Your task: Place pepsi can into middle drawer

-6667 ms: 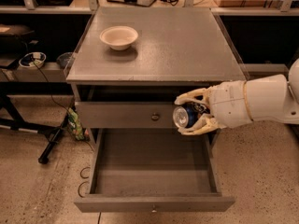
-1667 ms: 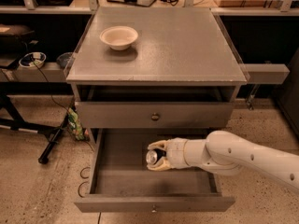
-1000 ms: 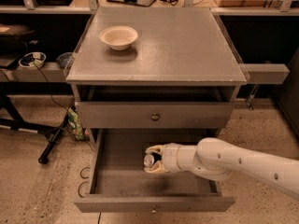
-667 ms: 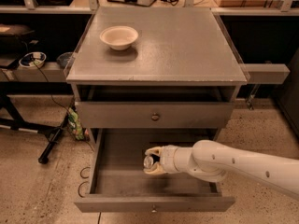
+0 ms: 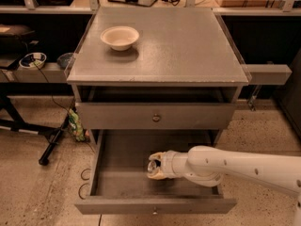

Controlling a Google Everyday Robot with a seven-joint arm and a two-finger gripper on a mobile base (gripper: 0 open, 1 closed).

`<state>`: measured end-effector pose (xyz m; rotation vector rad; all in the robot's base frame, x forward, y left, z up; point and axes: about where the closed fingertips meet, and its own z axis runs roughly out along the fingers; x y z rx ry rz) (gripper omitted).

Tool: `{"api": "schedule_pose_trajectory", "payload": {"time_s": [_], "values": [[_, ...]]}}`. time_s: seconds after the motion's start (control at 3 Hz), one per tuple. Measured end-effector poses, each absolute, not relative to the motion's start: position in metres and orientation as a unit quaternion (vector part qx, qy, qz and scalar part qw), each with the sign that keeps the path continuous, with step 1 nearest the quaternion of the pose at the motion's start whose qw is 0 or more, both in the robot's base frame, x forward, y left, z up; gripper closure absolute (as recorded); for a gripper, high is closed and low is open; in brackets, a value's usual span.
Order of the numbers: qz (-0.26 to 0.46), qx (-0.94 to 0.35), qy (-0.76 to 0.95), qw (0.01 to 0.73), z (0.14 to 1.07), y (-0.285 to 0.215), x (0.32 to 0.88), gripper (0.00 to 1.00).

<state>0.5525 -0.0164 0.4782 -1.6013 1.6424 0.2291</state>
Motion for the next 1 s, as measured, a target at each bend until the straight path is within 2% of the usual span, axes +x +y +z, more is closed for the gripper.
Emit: {"api": "schedule_pose_trajectory", "payload": {"time_s": [0.33,0.67,1.0], "values": [[0.09,-0.635,0.652,0.405,0.4771,-0.0168,0.5532,0.83],[0.09,-0.635,0.652,0.405,0.4771,-0.0167,0.5531,0.6],[0.089,-0.634,0.651,0.407,0.4787,-0.0165,0.5531,0.29]]}}
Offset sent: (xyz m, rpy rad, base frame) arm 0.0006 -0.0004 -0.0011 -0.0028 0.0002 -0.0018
